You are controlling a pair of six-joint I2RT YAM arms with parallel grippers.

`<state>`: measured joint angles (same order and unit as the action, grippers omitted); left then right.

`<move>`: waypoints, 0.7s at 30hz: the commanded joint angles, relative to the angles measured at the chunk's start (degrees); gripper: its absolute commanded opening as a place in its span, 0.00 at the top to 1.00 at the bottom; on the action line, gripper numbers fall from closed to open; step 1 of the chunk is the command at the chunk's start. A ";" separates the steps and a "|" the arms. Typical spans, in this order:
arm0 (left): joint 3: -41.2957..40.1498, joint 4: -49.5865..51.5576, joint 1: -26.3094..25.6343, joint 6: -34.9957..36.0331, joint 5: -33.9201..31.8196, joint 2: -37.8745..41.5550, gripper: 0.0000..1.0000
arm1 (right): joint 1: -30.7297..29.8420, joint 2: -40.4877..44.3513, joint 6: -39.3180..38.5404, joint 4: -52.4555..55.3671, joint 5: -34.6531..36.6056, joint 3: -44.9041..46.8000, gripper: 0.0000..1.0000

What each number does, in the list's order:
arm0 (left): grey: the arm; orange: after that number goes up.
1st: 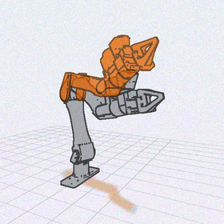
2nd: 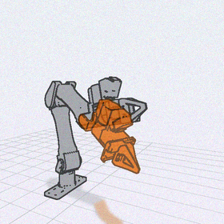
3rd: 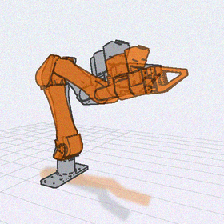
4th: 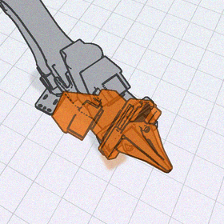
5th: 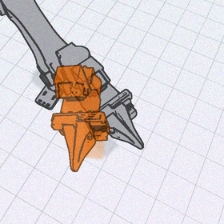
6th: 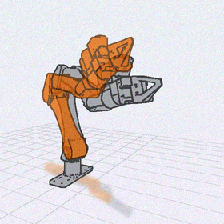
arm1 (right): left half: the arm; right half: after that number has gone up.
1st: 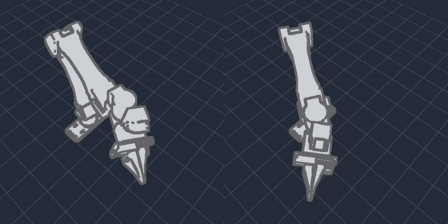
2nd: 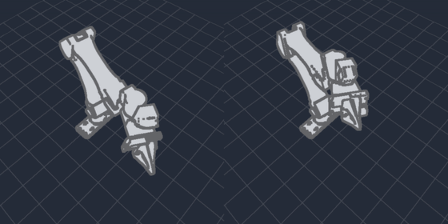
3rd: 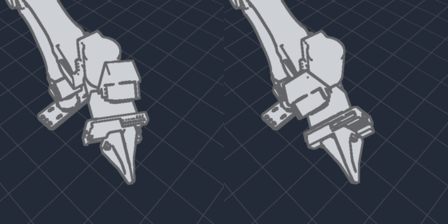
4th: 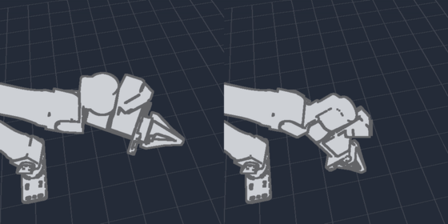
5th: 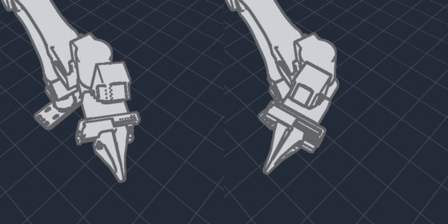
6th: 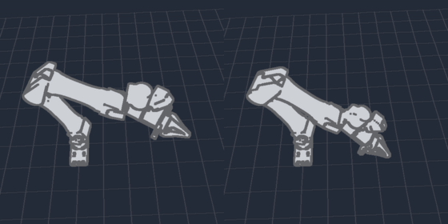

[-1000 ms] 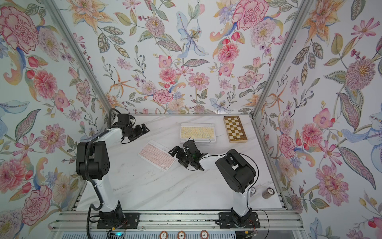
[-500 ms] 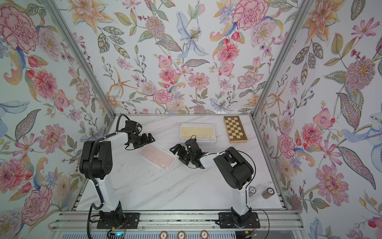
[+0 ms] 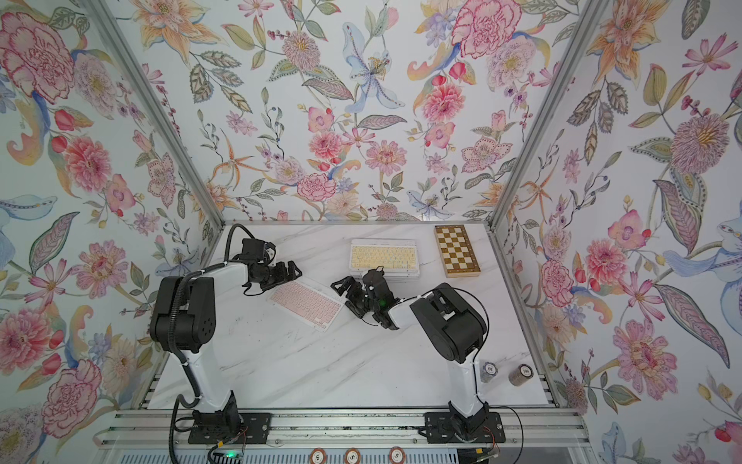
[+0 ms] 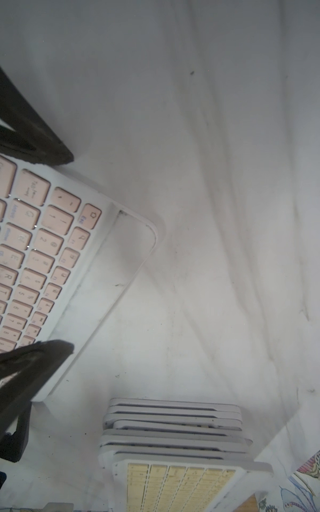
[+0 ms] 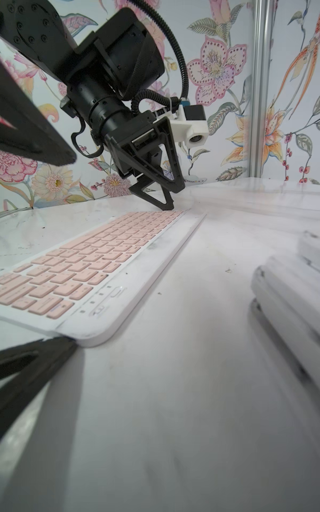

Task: Stack the numeric keypads
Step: Pick up the numeric keypad from the center of the board.

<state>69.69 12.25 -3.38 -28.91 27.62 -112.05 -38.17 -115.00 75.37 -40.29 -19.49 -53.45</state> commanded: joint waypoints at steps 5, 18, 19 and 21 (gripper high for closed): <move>-5.15 8.50 -1.86 -2.03 3.85 -3.94 0.01 | -0.44 -4.10 1.52 -3.06 0.50 -1.17 0.01; -5.24 8.86 -1.84 -1.64 3.68 -4.25 0.01 | 0.69 -4.22 -0.84 0.48 3.59 -1.52 0.01; -5.30 8.67 -1.85 -1.76 3.99 -4.10 0.01 | 0.73 -4.58 -0.79 0.08 3.41 -1.68 0.01; -5.51 8.55 -1.89 -1.86 4.37 -3.96 0.01 | 0.73 -4.66 -0.94 0.46 4.05 -1.87 0.01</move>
<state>68.49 10.57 -3.40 -28.88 27.66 -111.61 -37.36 -116.99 75.40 -43.31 -16.67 -54.48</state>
